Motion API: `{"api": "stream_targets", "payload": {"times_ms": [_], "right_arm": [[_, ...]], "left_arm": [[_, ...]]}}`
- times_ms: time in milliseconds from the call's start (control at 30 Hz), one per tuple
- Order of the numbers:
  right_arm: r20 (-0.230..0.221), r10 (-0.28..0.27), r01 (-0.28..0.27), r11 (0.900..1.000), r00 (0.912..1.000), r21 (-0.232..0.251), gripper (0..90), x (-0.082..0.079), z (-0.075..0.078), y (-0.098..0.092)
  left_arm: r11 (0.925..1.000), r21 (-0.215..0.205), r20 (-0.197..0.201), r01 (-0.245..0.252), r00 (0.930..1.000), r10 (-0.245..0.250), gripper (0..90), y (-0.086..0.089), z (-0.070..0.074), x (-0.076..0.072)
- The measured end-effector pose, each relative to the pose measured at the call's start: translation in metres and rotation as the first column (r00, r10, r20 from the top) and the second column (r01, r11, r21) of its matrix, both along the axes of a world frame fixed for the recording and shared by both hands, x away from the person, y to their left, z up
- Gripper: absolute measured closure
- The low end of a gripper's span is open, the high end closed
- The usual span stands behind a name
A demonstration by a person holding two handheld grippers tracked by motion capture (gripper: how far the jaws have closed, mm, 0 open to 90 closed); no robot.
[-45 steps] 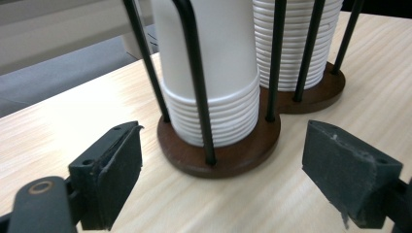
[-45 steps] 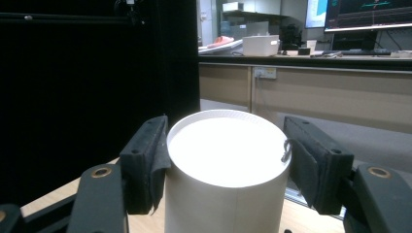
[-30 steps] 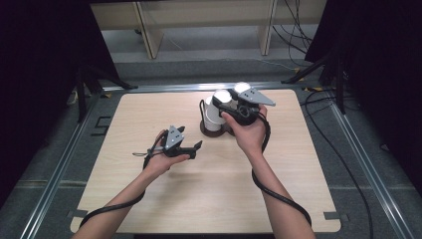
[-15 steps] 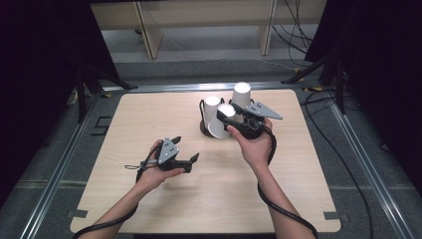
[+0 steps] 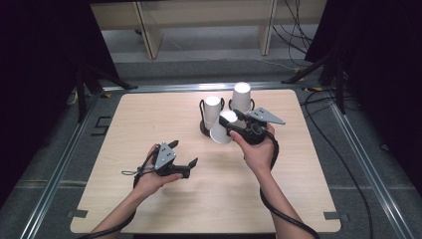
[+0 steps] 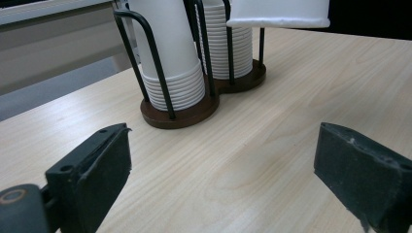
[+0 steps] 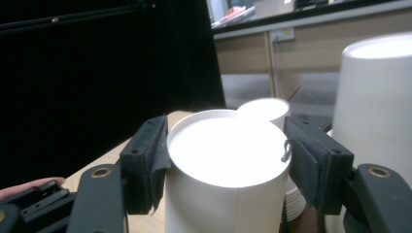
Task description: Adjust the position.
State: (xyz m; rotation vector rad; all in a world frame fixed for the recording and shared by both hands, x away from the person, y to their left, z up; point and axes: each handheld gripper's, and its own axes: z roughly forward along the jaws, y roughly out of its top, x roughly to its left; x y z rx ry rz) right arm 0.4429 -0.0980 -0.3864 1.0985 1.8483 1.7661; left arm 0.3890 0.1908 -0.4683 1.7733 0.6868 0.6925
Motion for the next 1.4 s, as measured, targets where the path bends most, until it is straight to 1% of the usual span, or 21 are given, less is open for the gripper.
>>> {"api": "stream_targets", "payload": {"times_ms": [67, 133, 200, 267, 333, 367, 433, 500, 533, 567, 633, 667, 700, 767, 833, 1100, 1133, 1167, 1267, 1300, 1400], "right_arm": [[-0.02, 0.007, -0.007, 1.0, 0.9998, 0.011, 35.8, -0.001, -0.001, 0.002], [-0.015, 0.018, -0.018, 1.0, 0.9997, -0.003, 35.8, 0.001, -0.006, 0.003], [-0.046, 0.02, -0.02, 1.0, 0.9988, 0.014, 35.8, -0.001, -0.012, 0.006], [-0.042, 0.028, -0.027, 1.0, 0.9987, 0.006, 35.8, -0.002, -0.014, 0.006], [-0.068, 0.04, -0.038, 0.999, 0.9969, 0.03, 35.8, -0.005, -0.019, 0.008], [-0.07, 0.039, -0.037, 0.999, 0.9968, 0.024, 35.8, -0.005, -0.021, 0.008], [-0.089, 0.045, -0.041, 0.998, 0.995, 0.048, 35.8, -0.007, -0.023, 0.01], [-0.08, 0.036, -0.034, 0.999, 0.9961, 0.037, 35.8, -0.008, -0.024, 0.011], [-0.078, 0.049, -0.044, 0.997, 0.9958, 0.061, 35.8, -0.009, -0.025, 0.013], [-0.091, 0.037, -0.032, 0.998, 0.9951, 0.046, 35.8, -0.01, -0.025, 0.013], [-0.094, 0.038, -0.033, 0.998, 0.9948, 0.056, 35.8, -0.012, -0.026, 0.016], [-0.107, 0.045, -0.038, 0.997, 0.9932, 0.062, 35.8, -0.013, -0.026, 0.017], [-0.104, 0.034, -0.03, 0.999, 0.994, 0.044, 35.8, -0.012, -0.027, 0.017], [-0.11, 0.043, -0.036, 0.998, 0.993, 0.06, 35.8, -0.012, -0.028, 0.018], [-0.12, 0.041, -0.035, 0.998, 0.9919, 0.053, 35.8, -0.012, -0.03, 0.018], [-0.17, 0.051, -0.035, 0.995, 0.9842, 0.094, 35.8, -0.011, -0.036, 0.019], [-0.181, 0.051, -0.033, 0.995, 0.9823, 0.099, 35.8, -0.011, -0.036, 0.019], [-0.219, 0.048, -0.023, 0.993, 0.9746, 0.118, 35.8, -0.012, -0.036, 0.018], [-0.205, 0.056, -0.031, 0.992, 0.9772, 0.124, 35.8, -0.009, -0.037, 0.016], [-0.204, 0.052, -0.029, 0.993, 0.9776, 0.116, 35.8, -0.008, -0.037, 0.016], [-0.235, 0.053, -0.018, 0.989, 0.9704, 0.149, 35.8, -0.007, -0.038, 0.015]], "left_arm": [[1.0, -0.005, -0.005, -0.002, 1.0, 0.002, 6.2, 0.0, -0.002, -0.002], [0.9999, 0.009, -0.016, -0.005, 0.9999, 0.005, 6.1, 0.0, -0.003, -0.004], [1.0, 0.008, -0.019, -0.002, 0.9998, 0.003, 6.2, 0.0, -0.004, -0.005], [1.0, 0.0, -0.019, -0.004, 0.9998, 0.004, 6.3, -0.001, -0.004, -0.006], [1.0, 0.004, -0.018, 0.004, 0.9998, -0.004, 6.3, -0.003, -0.003, -0.007], [0.9999, -0.011, -0.008, 0.01, 0.9999, -0.01, 6.3, -0.005, -0.004, -0.007], [0.9998, 0.006, -0.014, 0.019, 0.9997, -0.019, 6.3, -0.006, -0.003, -0.008], [0.9996, -0.002, -0.01, 0.027, 0.9996, -0.027, 6.3, -0.007, -0.003, -0.009], [0.9995, -0.014, -0.005, 0.028, 0.9996, -0.028, 6.3, -0.008, -0.003, -0.009], [0.9996, 0.0, -0.013, 0.027, 0.9996, -0.027, 6.3, -0.008, -0.002, -0.01], [0.9996, -0.008, -0.006, 0.027, 0.9996, -0.027, 6.4, -0.009, -0.003, -0.011], [0.9997, 0.004, -0.011, 0.026, 0.9996, -0.026, 6.4, -0.009, -0.003, -0.012], [0.9996, -0.004, -0.004, 0.028, 0.9996, -0.028, 6.4, -0.01, -0.004, -0.012], [0.9997, -0.002, -0.007, 0.024, 0.9997, -0.024, 6.4, -0.01, -0.003, -0.014], [0.9997, -0.006, -0.004, 0.025, 0.9997, -0.025, 6.4, -0.01, -0.003, -0.015], [0.9992, 0.007, -0.012, 0.04, 0.9991, -0.04, 6.3, -0.011, -0.004, -0.017], [0.9989, 0.013, -0.013, 0.045, 0.9989, -0.045, 6.3, -0.012, -0.004, -0.018], [0.9987, -0.003, -0.006, 0.052, 0.9986, -0.052, 6.2, -0.014, -0.006, -0.018], [0.9986, -0.004, -0.008, 0.054, 0.9985, -0.054, 6.0, -0.015, -0.006, -0.018], [0.9984, 0.011, -0.016, 0.056, 0.9983, -0.056, 6.0, -0.015, -0.005, -0.019], [0.9982, 0.005, -0.016, 0.06, 0.9981, -0.06, 5.9, -0.016, -0.006, -0.02]]}}
